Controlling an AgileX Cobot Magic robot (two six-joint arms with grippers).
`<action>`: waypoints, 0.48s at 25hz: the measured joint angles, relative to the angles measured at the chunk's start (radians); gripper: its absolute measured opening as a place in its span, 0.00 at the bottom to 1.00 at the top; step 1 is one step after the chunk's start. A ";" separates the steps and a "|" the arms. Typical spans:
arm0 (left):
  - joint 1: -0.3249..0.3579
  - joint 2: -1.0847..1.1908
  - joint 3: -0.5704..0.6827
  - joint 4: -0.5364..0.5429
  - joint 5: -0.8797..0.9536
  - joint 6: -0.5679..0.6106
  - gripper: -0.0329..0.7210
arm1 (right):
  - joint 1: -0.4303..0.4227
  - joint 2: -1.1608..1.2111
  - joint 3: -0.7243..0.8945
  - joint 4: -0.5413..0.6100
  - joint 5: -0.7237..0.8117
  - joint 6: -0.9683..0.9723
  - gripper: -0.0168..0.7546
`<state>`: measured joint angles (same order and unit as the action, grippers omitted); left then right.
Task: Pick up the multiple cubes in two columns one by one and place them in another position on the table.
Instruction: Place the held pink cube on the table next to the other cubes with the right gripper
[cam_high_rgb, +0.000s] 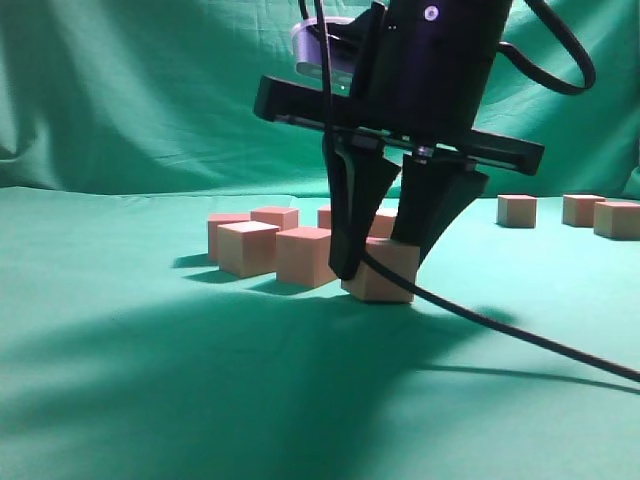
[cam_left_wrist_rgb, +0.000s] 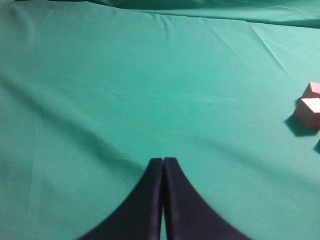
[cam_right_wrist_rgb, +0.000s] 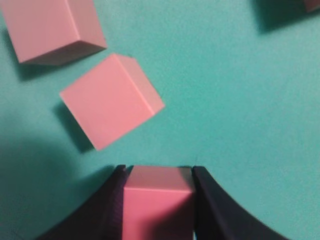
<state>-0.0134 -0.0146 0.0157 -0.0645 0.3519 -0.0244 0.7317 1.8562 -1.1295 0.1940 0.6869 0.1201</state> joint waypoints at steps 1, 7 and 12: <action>0.000 0.000 0.000 0.000 0.000 0.000 0.04 | 0.000 0.000 0.000 0.000 -0.002 -0.002 0.38; 0.000 0.000 0.000 0.000 0.000 0.000 0.04 | 0.000 0.004 -0.007 0.003 0.050 -0.002 0.74; 0.000 0.000 0.000 0.000 0.000 0.000 0.04 | 0.000 0.006 -0.101 -0.006 0.190 -0.002 0.80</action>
<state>-0.0134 -0.0146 0.0157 -0.0645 0.3519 -0.0244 0.7317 1.8621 -1.2310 0.1881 0.8768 0.1186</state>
